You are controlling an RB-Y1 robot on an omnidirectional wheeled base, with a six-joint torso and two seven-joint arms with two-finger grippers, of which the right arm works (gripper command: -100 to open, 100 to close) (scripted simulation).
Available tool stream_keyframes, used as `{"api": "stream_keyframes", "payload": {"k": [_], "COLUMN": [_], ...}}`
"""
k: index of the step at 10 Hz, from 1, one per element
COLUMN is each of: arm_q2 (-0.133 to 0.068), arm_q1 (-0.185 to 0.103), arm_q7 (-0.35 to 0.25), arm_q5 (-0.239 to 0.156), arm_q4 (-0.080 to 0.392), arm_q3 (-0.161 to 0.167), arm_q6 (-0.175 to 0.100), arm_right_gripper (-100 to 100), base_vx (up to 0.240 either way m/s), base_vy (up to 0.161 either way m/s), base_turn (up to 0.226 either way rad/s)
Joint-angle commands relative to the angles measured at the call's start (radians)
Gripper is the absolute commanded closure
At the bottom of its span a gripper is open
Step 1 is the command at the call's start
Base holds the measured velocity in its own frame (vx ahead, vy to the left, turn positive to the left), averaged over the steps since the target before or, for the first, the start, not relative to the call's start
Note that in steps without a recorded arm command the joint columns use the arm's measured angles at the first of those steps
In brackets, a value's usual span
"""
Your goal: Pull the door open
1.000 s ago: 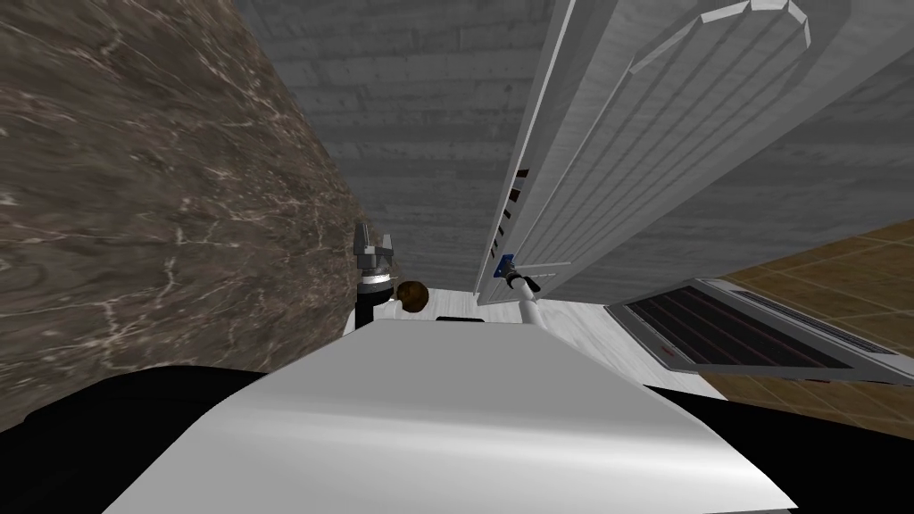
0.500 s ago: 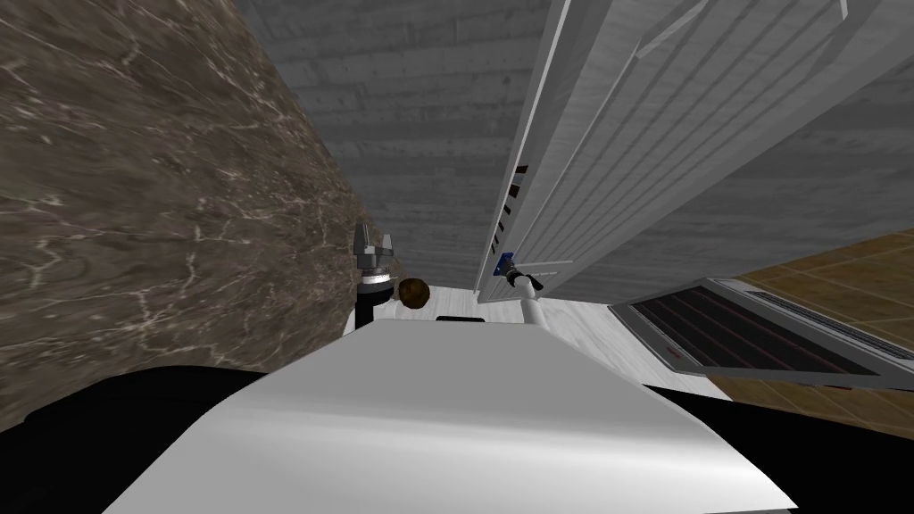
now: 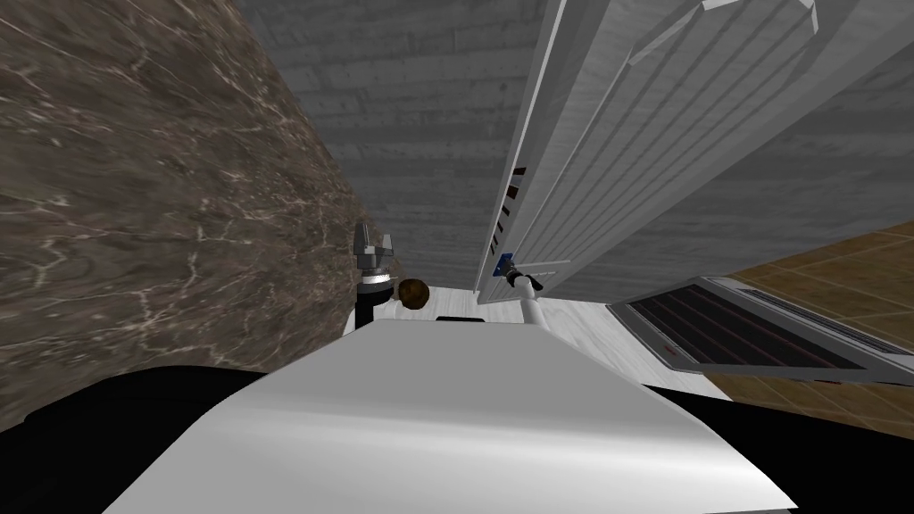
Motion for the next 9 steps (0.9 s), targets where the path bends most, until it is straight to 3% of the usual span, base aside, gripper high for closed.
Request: {"api": "stream_keyframes", "payload": {"k": [1,3,4,6,9], "arm_q2": [-0.012,-0.012,-0.01,-0.014,-0.014], "arm_q1": [0.029,0.029,0.012,0.018,0.018], "arm_q7": [0.008,0.008,0.012,-0.001,-0.001], "arm_q5": [-0.022,-0.022,-0.062,-0.107,-0.108], "arm_q4": [0.027,0.027,0.005,0.006,0.006], "arm_q3": [-0.004,-0.004,0.003,-0.006,-0.006], "arm_q6": [0.001,0.001,0.012,0.041,0.041], "arm_right_gripper": [100,100,100,100,100], "base_vx": [0.0,0.0,-0.045,-0.069,-0.024], "base_vy": [0.0,0.0,-0.004,-0.044,-0.014], "base_turn": [0.0,0.0,0.048,0.06,-0.006]}}
